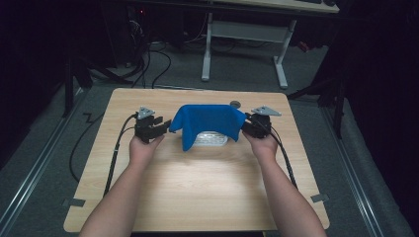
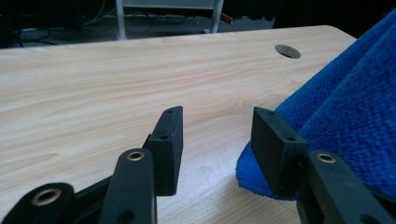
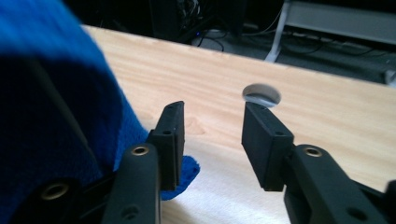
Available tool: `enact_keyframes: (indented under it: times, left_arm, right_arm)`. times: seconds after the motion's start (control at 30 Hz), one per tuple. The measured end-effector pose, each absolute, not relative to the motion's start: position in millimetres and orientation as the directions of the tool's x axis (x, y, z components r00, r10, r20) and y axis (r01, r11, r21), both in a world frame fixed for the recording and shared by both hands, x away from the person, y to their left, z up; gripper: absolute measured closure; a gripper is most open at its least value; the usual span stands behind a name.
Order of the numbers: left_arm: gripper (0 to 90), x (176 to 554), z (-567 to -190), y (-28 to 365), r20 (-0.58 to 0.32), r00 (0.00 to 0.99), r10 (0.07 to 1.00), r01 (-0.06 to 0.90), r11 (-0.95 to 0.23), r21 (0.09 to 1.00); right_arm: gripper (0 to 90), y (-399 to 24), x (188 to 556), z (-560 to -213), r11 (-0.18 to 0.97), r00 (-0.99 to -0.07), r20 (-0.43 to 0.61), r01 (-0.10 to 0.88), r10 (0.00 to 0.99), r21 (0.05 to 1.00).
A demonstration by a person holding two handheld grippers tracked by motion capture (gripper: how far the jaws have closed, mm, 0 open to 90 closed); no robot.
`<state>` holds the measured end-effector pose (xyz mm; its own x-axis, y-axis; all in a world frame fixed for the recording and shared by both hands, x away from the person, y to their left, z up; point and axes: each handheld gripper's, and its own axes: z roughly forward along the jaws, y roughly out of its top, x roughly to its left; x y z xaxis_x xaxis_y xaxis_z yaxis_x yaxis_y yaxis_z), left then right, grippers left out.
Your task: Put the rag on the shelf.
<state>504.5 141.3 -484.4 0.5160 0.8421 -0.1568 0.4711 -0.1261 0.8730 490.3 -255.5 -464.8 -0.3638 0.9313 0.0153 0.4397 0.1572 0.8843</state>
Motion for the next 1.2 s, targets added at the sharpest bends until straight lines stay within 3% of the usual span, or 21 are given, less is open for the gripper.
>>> enact_keyframes:
  times: [0.3, 0.8, 1.2]
  left_arm:
    - [51.4, 496.7, -471.5, 153.5, -0.126, 0.508, 0.852, 0.460, -0.145, 0.876]
    - [46.1, 481.6, -472.8, 169.5, -0.107, 0.498, 0.860, 0.466, -0.161, 0.870]
    - [43.9, 438.8, -479.2, 192.8, -0.114, 0.519, 0.847, 0.462, -0.166, 0.871]
  right_arm:
    - [50.4, -269.4, 481.5, -442.7, 0.161, -0.346, -0.013, 0.403, 0.938, 0.901]
    - [42.0, -274.2, 467.5, -442.5, 0.198, -0.353, -0.045, 0.412, 0.935, 0.890]
    - [38.9, -279.1, 427.0, -433.6, 0.218, -0.383, -0.070, 0.359, 0.921, 0.907]
